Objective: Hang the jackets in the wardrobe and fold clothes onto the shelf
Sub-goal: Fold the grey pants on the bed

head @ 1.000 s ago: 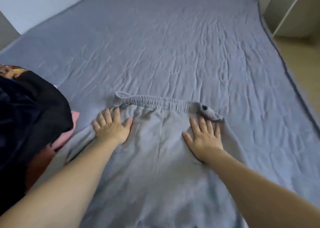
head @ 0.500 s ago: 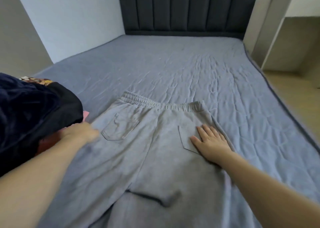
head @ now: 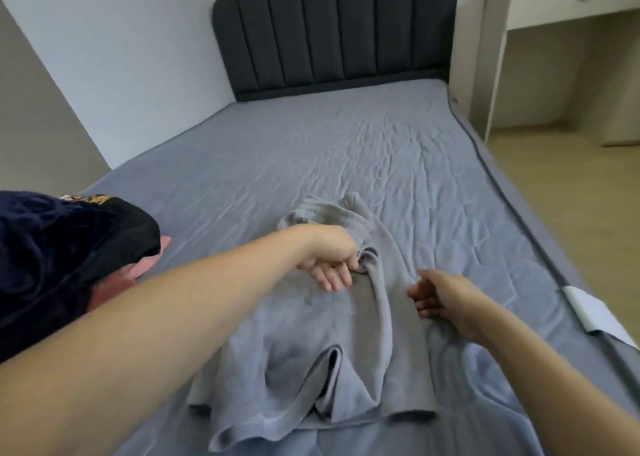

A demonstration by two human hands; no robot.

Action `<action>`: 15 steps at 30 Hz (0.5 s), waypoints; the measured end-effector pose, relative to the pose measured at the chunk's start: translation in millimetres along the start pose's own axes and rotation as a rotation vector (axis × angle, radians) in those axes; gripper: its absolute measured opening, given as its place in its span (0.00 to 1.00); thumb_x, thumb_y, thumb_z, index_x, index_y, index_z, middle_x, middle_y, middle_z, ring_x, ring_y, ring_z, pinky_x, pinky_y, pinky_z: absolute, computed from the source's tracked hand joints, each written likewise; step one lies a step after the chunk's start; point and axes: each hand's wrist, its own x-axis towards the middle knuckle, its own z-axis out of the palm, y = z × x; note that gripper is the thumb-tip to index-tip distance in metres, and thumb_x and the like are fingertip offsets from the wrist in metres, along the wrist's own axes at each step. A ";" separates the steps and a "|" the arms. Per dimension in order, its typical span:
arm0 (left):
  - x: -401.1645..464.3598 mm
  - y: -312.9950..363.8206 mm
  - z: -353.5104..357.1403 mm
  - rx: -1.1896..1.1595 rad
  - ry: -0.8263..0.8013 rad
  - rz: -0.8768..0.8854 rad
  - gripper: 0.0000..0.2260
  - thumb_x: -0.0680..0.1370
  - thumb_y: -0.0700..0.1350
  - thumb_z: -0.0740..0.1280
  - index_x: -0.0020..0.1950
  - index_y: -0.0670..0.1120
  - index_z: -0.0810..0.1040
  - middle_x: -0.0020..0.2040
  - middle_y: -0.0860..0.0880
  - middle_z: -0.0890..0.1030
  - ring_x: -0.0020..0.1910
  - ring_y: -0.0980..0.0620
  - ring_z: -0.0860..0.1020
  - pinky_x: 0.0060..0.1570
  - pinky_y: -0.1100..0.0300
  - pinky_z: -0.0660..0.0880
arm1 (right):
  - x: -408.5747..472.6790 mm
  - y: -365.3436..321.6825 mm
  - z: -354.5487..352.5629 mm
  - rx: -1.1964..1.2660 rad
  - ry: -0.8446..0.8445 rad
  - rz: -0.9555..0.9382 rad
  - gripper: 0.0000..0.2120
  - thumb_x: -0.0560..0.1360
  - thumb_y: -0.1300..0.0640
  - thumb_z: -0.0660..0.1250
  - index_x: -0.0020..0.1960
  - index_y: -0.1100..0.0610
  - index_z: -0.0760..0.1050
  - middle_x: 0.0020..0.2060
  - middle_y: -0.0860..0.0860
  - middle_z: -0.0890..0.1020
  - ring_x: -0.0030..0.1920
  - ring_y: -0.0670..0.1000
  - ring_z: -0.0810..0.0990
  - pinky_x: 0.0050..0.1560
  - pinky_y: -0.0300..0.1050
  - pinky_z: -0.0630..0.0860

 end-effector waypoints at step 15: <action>123.1 21.6 -60.1 -0.282 0.156 0.288 0.12 0.70 0.52 0.58 0.34 0.46 0.74 0.36 0.44 0.76 0.35 0.50 0.73 0.44 0.54 0.68 | -11.9 -10.4 31.4 -0.949 -0.523 0.051 0.16 0.73 0.50 0.72 0.50 0.63 0.73 0.27 0.55 0.78 0.23 0.50 0.76 0.25 0.38 0.74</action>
